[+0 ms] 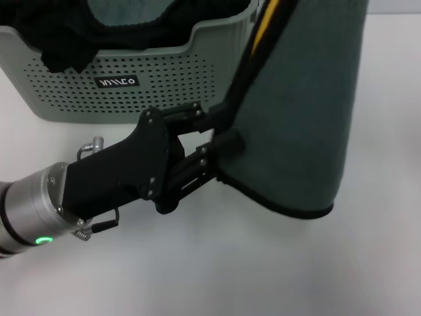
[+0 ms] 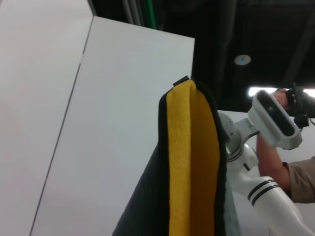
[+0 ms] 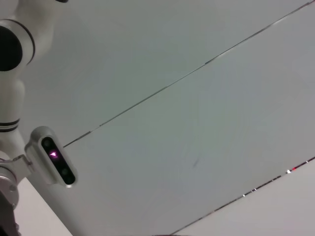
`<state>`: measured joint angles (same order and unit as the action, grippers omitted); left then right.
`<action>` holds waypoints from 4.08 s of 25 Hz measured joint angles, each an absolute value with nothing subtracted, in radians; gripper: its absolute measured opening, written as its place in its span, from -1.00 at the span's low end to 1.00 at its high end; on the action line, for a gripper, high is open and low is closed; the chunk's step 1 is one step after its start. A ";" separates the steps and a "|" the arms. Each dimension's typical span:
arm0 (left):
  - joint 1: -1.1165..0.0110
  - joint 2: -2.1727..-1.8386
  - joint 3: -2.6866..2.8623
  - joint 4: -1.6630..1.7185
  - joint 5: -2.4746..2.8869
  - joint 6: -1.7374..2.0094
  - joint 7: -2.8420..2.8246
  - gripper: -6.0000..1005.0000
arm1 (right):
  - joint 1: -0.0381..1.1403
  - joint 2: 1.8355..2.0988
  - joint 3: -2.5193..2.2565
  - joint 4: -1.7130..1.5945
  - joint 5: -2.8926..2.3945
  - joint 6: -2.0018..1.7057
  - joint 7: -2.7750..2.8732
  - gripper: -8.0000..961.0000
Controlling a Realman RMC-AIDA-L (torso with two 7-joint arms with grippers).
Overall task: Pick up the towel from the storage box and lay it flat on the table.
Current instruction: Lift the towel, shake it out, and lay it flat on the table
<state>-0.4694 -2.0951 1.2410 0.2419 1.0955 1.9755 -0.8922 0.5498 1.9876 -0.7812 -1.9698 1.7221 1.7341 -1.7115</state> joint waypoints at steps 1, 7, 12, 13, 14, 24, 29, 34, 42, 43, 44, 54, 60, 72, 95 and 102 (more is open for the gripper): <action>-0.467 -2.095 1.241 0.236 1.096 1.975 -0.884 -0.38 | 0.549 1.987 -0.779 -1.970 1.724 1.734 -1.712 -0.91; -0.458 -2.094 1.241 0.227 1.107 1.975 -0.868 -0.39 | 0.546 1.979 -0.755 -1.970 1.741 1.733 -1.713 -0.90; -0.458 -2.094 1.241 0.226 1.118 1.968 -0.858 -0.39 | 0.545 1.976 -0.744 -1.969 1.771 1.738 -1.713 -0.90; -0.459 -2.094 1.241 0.226 1.118 1.965 -0.856 -0.39 | 0.545 1.975 -0.745 -1.969 1.774 1.738 -1.713 -0.90; -0.460 -2.094 1.241 0.226 1.118 1.962 -0.856 -0.39 | 0.545 1.975 -0.748 -1.970 1.777 1.741 -1.713 -0.90; -0.438 -2.096 1.232 0.235 0.948 2.011 -0.862 -0.39 | 0.533 1.986 -0.768 -1.966 1.773 1.763 -1.728 -0.90; -0.454 -2.097 1.239 0.239 0.922 2.030 -0.884 -0.40 | 0.533 1.984 -0.809 -1.942 1.767 1.767 -1.757 -0.89; -0.479 -2.099 1.293 0.241 0.917 2.031 -0.893 -0.40 | 0.535 1.989 -0.822 -1.941 1.756 1.765 -1.770 -0.89; -0.498 -2.101 1.384 0.271 0.902 2.033 -0.916 -0.40 | 0.533 2.009 -0.826 -1.910 1.753 1.761 -1.808 -0.89; -0.501 -2.101 1.403 0.271 0.902 2.033 -0.913 -0.40 | 0.535 2.010 -0.827 -1.909 1.754 1.761 -1.809 -0.89; -0.504 -2.102 1.414 0.271 0.903 2.032 -0.911 -0.40 | 0.537 2.011 -0.827 -1.908 1.756 1.760 -1.811 -0.89; -0.493 -2.099 1.449 0.253 0.913 2.024 -0.879 -0.41 | 0.543 2.007 -0.783 -1.913 1.807 1.727 -1.809 -0.88; -0.485 -2.098 1.449 0.241 0.931 2.020 -0.879 -0.41 | 0.537 2.001 -0.739 -1.910 1.857 1.722 -1.813 -0.88; -0.485 -2.097 1.450 0.241 0.967 2.019 -0.870 -0.41 | 0.537 1.992 -0.699 -1.913 1.887 1.715 -1.808 -0.88; -0.495 -2.098 1.450 0.241 1.013 2.016 -0.854 -0.42 | 0.555 2.000 -0.710 -1.904 1.912 1.695 -1.823 -0.87; -0.496 -2.097 1.448 0.241 1.014 2.014 -0.857 -0.42 | 0.552 2.002 -0.715 -1.905 1.913 1.695 -1.824 -0.86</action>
<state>-0.4955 -2.0973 1.4484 0.2408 1.0143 2.0142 -0.8568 0.5520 2.0016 -0.7148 -1.9045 1.9132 1.6946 -1.8238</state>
